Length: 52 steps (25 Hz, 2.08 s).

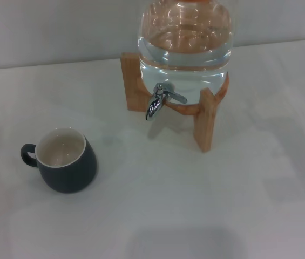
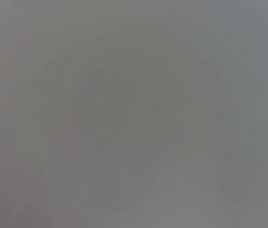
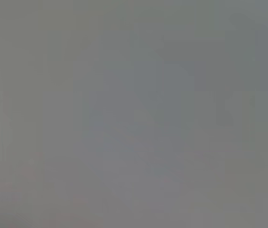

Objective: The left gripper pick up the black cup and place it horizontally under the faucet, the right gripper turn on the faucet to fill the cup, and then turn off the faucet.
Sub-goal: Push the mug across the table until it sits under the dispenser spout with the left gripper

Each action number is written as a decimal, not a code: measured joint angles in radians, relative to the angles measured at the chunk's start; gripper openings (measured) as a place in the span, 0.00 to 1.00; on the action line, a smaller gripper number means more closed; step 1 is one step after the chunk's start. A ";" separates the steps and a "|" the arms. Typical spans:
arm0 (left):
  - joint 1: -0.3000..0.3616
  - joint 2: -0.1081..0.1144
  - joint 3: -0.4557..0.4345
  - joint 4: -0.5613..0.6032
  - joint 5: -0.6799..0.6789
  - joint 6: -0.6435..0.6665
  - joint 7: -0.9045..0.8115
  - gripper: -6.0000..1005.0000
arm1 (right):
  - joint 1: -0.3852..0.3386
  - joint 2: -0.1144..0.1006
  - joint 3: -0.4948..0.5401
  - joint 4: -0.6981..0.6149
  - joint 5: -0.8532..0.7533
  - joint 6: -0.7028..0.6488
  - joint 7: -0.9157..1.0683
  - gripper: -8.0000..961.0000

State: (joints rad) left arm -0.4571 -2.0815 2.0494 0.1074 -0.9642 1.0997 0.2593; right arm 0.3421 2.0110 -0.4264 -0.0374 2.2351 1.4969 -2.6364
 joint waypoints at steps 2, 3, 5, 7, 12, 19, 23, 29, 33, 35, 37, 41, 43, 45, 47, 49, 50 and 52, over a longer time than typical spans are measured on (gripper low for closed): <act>0.000 0.000 0.000 0.001 0.030 0.008 0.000 0.87 | -0.001 0.000 0.000 0.000 0.000 0.000 0.000 0.88; 0.000 0.000 0.000 0.002 0.045 0.012 0.000 0.87 | -0.002 0.000 0.000 0.000 0.000 0.000 0.000 0.88; 0.000 0.000 0.000 0.002 0.087 0.028 0.003 0.87 | -0.003 0.000 0.000 0.000 0.000 0.000 0.001 0.88; -0.001 -0.001 0.000 0.002 0.105 0.038 0.008 0.87 | -0.003 0.000 0.000 0.000 0.000 0.000 0.002 0.88; -0.013 0.000 0.000 0.003 0.110 0.042 0.013 0.87 | -0.003 0.000 0.000 0.000 0.000 0.000 0.002 0.88; -0.014 0.001 -0.005 0.002 0.108 0.042 0.014 0.87 | -0.003 0.000 0.000 -0.001 0.000 0.000 0.001 0.88; -0.008 0.000 -0.001 0.000 0.108 0.043 0.014 0.87 | -0.003 -0.001 0.000 -0.002 0.000 0.000 0.001 0.88; 0.000 0.000 -0.002 -0.006 0.108 0.040 0.014 0.87 | -0.001 -0.001 0.000 -0.003 0.000 0.000 0.001 0.88; 0.007 -0.001 -0.001 -0.006 0.117 0.038 0.014 0.87 | 0.000 -0.002 0.000 -0.003 0.000 0.000 0.001 0.88; 0.011 -0.002 -0.001 -0.006 0.129 0.036 0.014 0.87 | 0.001 -0.002 0.000 -0.003 0.000 0.000 0.001 0.88; 0.013 -0.003 -0.001 -0.006 0.145 0.029 0.014 0.87 | 0.002 -0.002 0.000 -0.003 0.000 -0.001 0.001 0.88; 0.019 -0.006 0.000 0.000 0.170 0.023 0.014 0.87 | 0.004 -0.002 0.000 -0.003 0.000 -0.001 0.001 0.88; 0.023 -0.007 0.000 0.004 0.180 0.023 0.013 0.87 | 0.005 -0.002 0.000 -0.003 0.000 -0.001 0.001 0.88; 0.023 -0.007 0.000 0.005 0.187 0.023 0.012 0.86 | 0.006 -0.002 0.000 -0.003 0.000 -0.001 0.002 0.88; 0.023 -0.008 0.000 0.005 0.190 0.024 0.011 0.86 | 0.007 -0.002 0.000 -0.003 0.000 -0.001 0.003 0.88; 0.023 -0.008 0.000 0.007 0.191 0.029 0.011 0.86 | 0.006 -0.002 0.000 -0.003 0.000 -0.001 0.004 0.88; 0.023 -0.008 0.000 0.010 0.192 0.031 0.011 0.86 | 0.006 -0.002 0.000 -0.002 0.000 -0.001 0.004 0.88; 0.023 -0.008 0.000 0.014 0.192 0.032 0.013 0.86 | 0.006 -0.002 0.000 -0.002 0.000 -0.001 0.005 0.88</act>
State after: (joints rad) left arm -0.4340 -2.0893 2.0494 0.1216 -0.7725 1.1320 0.2721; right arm 0.3483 2.0095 -0.4264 -0.0398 2.2349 1.4955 -2.6310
